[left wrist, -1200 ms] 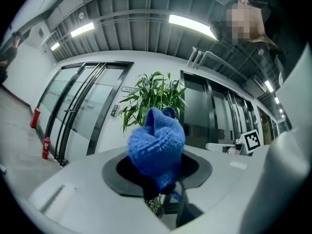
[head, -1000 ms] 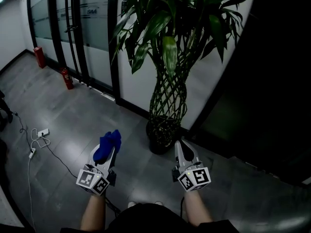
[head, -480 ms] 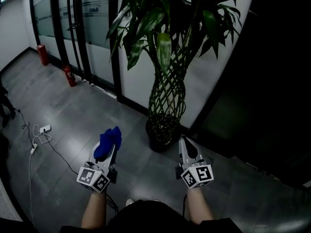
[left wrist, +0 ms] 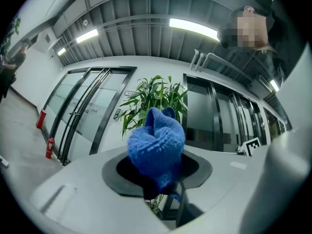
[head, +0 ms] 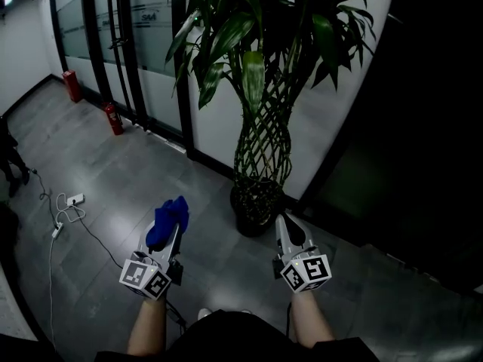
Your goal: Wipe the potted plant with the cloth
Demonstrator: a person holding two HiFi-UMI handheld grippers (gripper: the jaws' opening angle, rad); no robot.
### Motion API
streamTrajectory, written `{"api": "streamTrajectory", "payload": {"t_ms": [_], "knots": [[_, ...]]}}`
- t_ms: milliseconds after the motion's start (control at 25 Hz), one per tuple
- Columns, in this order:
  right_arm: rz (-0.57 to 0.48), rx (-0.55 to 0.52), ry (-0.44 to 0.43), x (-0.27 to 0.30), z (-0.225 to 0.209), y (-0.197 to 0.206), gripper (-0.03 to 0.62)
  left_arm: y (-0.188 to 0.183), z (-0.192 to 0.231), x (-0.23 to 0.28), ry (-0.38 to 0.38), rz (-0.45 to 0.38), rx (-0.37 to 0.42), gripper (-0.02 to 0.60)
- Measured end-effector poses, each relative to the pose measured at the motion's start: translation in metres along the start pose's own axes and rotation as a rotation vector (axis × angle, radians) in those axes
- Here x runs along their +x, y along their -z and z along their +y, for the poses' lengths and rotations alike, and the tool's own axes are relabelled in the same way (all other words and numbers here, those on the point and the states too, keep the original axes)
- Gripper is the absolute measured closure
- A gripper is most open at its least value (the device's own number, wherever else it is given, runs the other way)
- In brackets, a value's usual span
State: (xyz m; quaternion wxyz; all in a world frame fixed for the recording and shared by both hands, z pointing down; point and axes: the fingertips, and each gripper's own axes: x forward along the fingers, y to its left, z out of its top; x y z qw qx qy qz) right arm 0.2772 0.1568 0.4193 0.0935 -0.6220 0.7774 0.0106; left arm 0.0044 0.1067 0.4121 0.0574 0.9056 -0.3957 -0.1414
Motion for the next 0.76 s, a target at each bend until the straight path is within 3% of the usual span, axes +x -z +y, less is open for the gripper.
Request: {"api": "streamTrajectory", "payload": {"t_ms": [280,760], "knots": [[0.002,0.003,-0.013,0.003,-0.003,0.001,0.591,-0.001,0.006,-0.005,-0.04,0.002,0.023,0.428],[-0.013,0.002,-0.016,0.011,-0.01,-0.006,0.591,0.003,0.005,0.005,-0.029,0.015,0.027,0.428]]}}
